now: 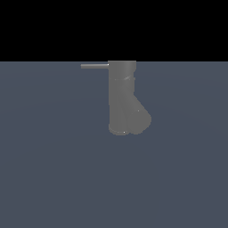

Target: Turn on the faucet by rotating a designated handle.

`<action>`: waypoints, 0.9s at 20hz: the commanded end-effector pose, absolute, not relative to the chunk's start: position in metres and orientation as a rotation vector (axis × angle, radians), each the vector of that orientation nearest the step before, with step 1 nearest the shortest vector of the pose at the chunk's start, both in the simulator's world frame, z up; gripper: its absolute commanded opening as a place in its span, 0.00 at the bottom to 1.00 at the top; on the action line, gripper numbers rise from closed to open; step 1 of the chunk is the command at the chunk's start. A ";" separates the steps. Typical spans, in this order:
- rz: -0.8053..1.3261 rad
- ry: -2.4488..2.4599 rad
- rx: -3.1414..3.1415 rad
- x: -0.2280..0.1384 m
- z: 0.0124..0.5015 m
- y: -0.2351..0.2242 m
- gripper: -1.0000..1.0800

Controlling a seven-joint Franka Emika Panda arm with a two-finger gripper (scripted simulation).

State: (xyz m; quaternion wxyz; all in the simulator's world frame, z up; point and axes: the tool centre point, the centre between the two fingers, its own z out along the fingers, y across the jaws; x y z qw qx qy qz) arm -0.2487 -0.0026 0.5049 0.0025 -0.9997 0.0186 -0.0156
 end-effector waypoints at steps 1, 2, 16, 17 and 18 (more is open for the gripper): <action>-0.047 0.099 -3.135 -0.242 0.504 -0.002 0.00; -0.047 0.119 -3.134 -0.239 0.503 -0.001 0.00; -0.038 0.562 -3.089 -0.169 0.486 0.011 0.00; -0.037 0.597 -3.082 -0.163 0.483 0.013 0.00; -0.037 0.633 -3.075 -0.158 0.481 0.014 0.00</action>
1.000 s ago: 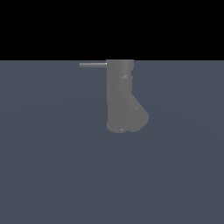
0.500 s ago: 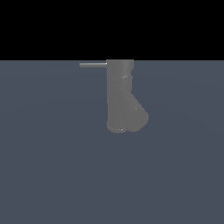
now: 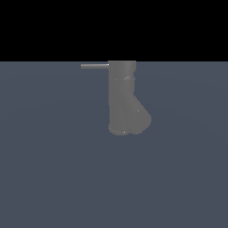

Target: Turn on the faucet by rotating a designated handle.

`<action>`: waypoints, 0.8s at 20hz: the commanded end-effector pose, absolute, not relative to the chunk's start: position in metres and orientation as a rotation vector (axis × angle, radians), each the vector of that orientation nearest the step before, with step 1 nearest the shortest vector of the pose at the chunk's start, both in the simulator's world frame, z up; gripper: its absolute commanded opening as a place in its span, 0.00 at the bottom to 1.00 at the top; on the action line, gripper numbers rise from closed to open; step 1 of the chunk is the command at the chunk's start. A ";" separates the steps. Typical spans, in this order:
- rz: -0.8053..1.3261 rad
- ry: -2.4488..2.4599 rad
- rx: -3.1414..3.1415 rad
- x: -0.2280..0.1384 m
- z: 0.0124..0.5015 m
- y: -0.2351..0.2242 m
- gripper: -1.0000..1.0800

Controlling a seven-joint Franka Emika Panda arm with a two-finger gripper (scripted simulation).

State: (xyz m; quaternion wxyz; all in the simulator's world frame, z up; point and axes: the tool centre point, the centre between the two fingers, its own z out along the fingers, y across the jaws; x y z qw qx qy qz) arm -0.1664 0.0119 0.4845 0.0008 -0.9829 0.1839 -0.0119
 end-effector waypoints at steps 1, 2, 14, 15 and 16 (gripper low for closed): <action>-0.036 0.668 -3.068 -0.152 0.479 0.015 0.00; -0.036 0.704 -3.060 -0.146 0.477 0.016 0.00; -0.028 1.118 -2.936 -0.080 0.440 0.034 0.00; -0.028 1.152 -2.923 -0.074 0.436 0.035 0.00; -0.027 1.185 -2.910 -0.069 0.433 0.037 0.00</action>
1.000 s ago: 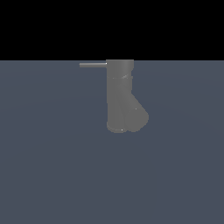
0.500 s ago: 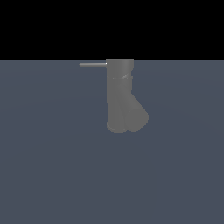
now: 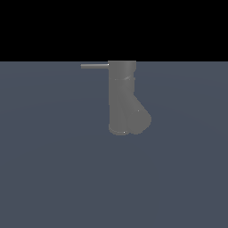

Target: Turn on the faucet by rotating a designated handle.

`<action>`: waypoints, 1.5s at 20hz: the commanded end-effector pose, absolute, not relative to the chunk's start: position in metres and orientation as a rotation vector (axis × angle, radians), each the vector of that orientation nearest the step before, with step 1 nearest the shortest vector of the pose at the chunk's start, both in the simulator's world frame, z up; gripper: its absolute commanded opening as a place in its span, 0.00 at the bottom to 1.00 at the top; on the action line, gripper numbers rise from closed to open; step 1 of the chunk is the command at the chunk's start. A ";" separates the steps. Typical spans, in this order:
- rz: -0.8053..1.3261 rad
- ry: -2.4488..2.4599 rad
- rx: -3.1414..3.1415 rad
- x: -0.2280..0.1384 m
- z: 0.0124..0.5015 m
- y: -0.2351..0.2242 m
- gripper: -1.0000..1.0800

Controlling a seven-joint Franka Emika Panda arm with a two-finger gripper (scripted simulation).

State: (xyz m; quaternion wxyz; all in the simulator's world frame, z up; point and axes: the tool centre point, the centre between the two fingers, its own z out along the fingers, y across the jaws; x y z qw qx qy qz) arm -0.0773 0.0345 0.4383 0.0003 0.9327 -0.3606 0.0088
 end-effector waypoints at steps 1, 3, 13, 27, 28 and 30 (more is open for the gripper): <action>0.026 -1.219 2.895 -0.064 0.429 0.039 0.00; 0.025 -1.285 2.866 -0.053 0.421 0.042 0.00; 0.018 -1.604 2.701 -0.005 0.375 0.060 0.00; 0.006 -1.994 2.428 0.050 0.301 0.086 0.00; 0.005 -2.013 2.412 0.052 0.297 0.088 0.00; 0.004 -2.046 2.384 0.057 0.289 0.090 0.00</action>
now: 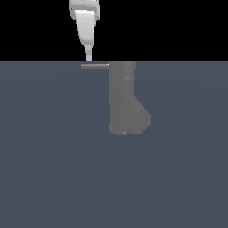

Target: Turn on the faucet by rotating a designated handle.

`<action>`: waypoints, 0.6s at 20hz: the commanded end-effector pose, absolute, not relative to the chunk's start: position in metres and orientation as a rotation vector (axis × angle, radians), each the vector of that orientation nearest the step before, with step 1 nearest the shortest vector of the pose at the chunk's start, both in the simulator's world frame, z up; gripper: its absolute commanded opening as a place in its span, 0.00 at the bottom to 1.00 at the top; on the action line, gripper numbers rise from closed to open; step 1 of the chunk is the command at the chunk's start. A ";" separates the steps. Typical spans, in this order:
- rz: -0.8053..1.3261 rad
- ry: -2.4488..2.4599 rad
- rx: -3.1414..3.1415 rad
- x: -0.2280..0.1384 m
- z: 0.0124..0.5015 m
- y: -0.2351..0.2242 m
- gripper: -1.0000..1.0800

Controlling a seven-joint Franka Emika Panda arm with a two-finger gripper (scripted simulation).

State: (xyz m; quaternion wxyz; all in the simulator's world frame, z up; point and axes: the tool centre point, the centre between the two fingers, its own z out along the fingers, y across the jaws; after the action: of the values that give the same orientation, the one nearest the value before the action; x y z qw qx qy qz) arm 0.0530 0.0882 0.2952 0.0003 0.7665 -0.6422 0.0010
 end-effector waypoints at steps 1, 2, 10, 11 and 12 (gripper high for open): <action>0.003 -2.061 2.371 0.059 0.286 0.091 0.00; 0.002 -2.074 2.359 0.060 0.283 0.092 0.00; 0.000 -2.129 2.310 0.067 0.270 0.097 0.00; 0.000 -2.130 2.309 0.067 0.270 0.097 0.00; 0.000 -2.130 2.309 0.067 0.270 0.097 0.00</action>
State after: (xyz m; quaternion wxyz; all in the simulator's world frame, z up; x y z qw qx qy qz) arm 0.0666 0.0965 0.2699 0.0003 0.7360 -0.6770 -0.0003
